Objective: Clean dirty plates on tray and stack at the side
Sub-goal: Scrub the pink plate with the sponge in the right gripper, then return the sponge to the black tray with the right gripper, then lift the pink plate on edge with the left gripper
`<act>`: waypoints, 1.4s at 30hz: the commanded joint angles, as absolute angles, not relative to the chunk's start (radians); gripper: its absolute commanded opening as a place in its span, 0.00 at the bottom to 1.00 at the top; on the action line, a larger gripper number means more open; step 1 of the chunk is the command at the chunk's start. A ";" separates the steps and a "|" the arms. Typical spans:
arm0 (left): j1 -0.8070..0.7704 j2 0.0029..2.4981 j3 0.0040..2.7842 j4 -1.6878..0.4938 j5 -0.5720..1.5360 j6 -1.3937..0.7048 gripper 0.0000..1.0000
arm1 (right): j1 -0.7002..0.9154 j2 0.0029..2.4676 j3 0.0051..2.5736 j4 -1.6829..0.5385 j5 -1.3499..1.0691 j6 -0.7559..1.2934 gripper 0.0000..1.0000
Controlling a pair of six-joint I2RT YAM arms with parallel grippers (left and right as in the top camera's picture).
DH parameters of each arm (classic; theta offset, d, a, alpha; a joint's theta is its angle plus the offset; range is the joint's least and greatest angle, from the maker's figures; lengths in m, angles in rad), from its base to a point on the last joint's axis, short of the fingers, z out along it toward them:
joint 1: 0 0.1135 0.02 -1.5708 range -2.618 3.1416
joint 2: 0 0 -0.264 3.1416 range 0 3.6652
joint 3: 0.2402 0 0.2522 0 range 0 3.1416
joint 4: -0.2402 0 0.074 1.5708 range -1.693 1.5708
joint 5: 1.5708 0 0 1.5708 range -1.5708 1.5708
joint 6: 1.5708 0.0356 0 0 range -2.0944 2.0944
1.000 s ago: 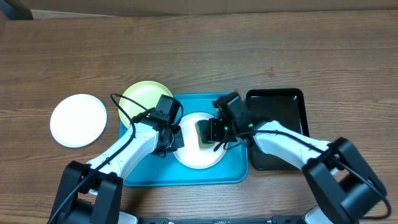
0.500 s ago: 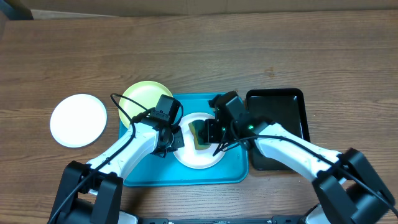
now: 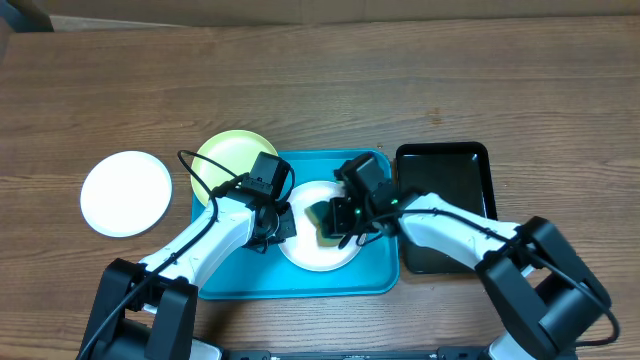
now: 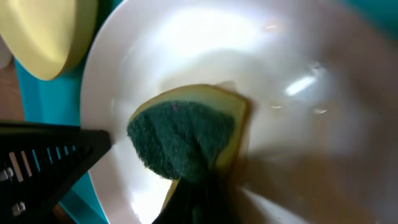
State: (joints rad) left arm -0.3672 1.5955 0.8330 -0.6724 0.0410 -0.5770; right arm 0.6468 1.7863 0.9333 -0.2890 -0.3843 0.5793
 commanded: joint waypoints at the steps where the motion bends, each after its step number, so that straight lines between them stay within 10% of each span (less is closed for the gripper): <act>1: -0.374 1.596 0.838 -0.672 0.033 -0.569 0.06 | 0.565 1.707 0.990 -0.326 -0.345 0.537 0.04; 10: -0.374 1.596 0.838 -0.672 0.033 -0.569 0.06 | 0.403 1.546 1.041 -0.426 -0.520 0.469 0.04; 30: -0.387 1.551 0.951 -0.815 -0.076 -0.575 0.04 | 0.130 1.517 0.895 -0.698 0.028 0.415 0.06; 42: -0.617 1.458 1.178 -1.035 -0.544 -0.609 0.04 | 0.130 1.517 0.796 -0.595 0.028 0.415 1.00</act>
